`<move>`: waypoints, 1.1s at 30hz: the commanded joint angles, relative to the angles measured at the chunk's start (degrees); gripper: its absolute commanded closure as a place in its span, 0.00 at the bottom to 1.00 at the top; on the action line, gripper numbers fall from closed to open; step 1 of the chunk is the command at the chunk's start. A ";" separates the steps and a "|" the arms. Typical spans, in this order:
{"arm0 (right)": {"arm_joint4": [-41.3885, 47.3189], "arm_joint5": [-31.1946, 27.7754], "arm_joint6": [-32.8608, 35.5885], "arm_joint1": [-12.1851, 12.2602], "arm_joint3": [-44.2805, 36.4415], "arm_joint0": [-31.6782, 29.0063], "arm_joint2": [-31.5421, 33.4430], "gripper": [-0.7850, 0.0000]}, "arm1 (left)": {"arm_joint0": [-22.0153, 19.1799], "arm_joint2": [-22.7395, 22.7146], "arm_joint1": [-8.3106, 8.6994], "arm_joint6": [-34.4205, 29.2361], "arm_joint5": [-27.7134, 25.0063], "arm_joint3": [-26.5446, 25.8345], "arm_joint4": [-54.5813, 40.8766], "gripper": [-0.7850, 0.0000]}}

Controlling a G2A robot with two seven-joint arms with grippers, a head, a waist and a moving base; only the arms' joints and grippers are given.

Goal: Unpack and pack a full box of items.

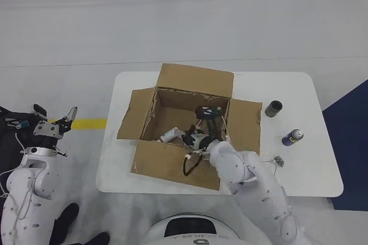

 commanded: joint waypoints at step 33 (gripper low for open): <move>-13.17 23.08 15.17 -7.44 35.37 25.50 -15.21 0.66 | 0.00 0.00 0.00 0.00 0.00 0.00 0.00 0.00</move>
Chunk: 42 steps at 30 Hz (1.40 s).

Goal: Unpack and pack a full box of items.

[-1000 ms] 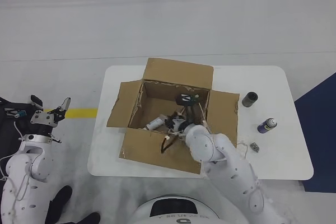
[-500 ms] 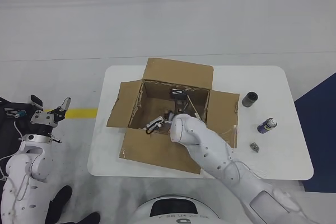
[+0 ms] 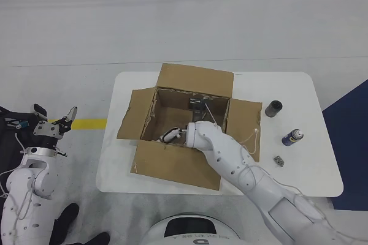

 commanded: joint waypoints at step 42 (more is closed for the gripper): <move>-6.12 -6.91 0.31 -0.38 -9.03 -8.83 6.67 0.81 | 0.00 0.00 0.00 0.00 0.00 0.00 0.00 0.00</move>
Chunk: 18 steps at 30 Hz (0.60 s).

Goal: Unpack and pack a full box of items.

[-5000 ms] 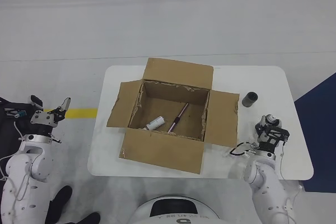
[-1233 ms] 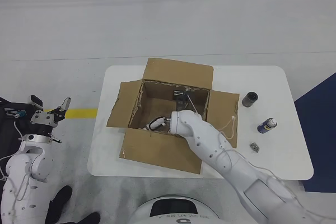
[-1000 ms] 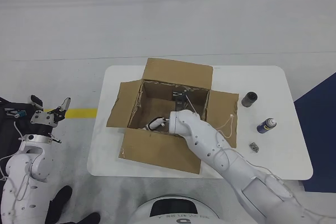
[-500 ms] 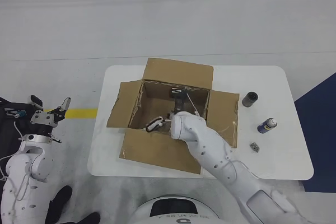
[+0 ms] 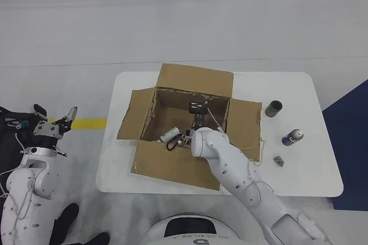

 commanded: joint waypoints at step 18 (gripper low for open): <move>2.95 2.66 -1.82 -3.85 14.45 6.97 -3.42 1.00 | 0.00 0.00 0.00 0.00 0.00 0.00 0.00 0.00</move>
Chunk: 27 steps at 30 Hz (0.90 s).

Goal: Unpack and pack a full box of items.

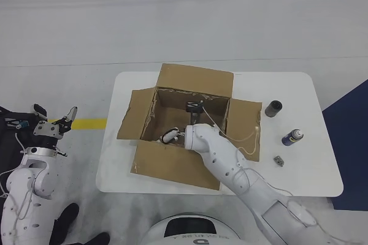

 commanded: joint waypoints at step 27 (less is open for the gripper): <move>-2.67 -7.67 -6.15 1.60 -17.39 -10.12 7.26 0.04 | 0.00 0.00 0.00 0.00 0.00 0.00 0.00 0.00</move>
